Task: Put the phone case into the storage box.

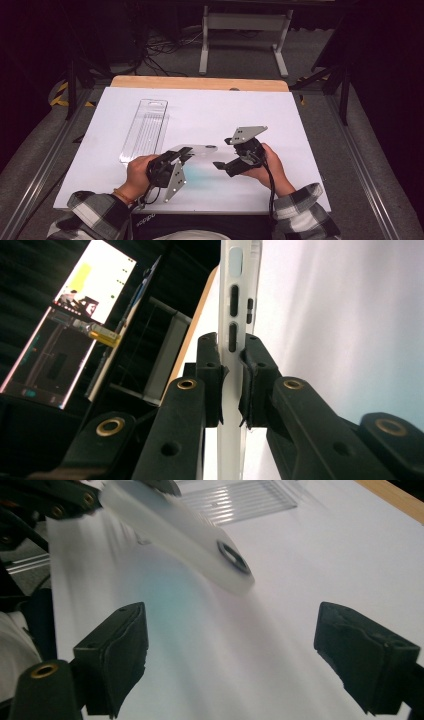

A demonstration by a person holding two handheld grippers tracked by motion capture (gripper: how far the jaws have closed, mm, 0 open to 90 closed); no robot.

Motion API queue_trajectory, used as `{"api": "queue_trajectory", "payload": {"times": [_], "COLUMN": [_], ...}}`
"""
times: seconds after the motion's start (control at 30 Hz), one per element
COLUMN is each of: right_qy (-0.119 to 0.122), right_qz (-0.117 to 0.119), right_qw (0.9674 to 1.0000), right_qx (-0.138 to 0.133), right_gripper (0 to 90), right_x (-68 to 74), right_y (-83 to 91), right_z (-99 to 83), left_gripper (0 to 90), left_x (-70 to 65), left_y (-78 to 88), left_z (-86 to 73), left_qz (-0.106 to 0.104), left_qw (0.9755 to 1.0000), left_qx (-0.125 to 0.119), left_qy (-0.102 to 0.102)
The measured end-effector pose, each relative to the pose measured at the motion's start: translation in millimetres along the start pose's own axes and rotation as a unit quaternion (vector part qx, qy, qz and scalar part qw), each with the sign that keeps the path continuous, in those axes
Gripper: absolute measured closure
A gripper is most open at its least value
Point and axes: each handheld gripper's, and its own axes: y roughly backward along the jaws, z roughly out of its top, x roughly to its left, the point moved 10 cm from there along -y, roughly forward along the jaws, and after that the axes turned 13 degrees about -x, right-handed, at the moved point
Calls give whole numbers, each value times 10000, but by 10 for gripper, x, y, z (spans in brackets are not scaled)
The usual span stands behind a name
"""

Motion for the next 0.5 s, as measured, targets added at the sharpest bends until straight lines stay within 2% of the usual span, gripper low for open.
{"api": "queue_trajectory", "payload": {"times": [0.07, 0.13, 0.27, 0.37, 0.43, 0.5], "right_qy": [-18, 45, 80, 332, 433, 513], "right_qz": [-66, -226, -313, -510, -590, -645], "right_qw": [10000, 9997, 9994, 9977, 9963, 9954], "right_qx": [19, -8, -141, -289, -447, -494], "right_gripper": [153, 155, 154, 137, 145, 145], "right_x": [-21, -54, -67, -99, -116, -122], "right_y": [12, 42, 78, 102, 110, 109], "right_z": [-31, -56, -81, -134, -160, -168], "left_gripper": [816, 816, 816, 816, 816, 816], "left_x": [11, 43, 63, 72, 88, 90], "left_y": [3, 24, 29, 31, 37, 36], "left_z": [4, -7, -11, -18, -20, -25], "left_qz": [-19, -33, -44, -69, -83, -80], "left_qw": [9999, 9998, 9994, 9990, 9990, 9987], "left_qx": [-63, -29, -70, -100, -109, -118], "left_qy": [159, 189, 346, 432, 437, 488]}}
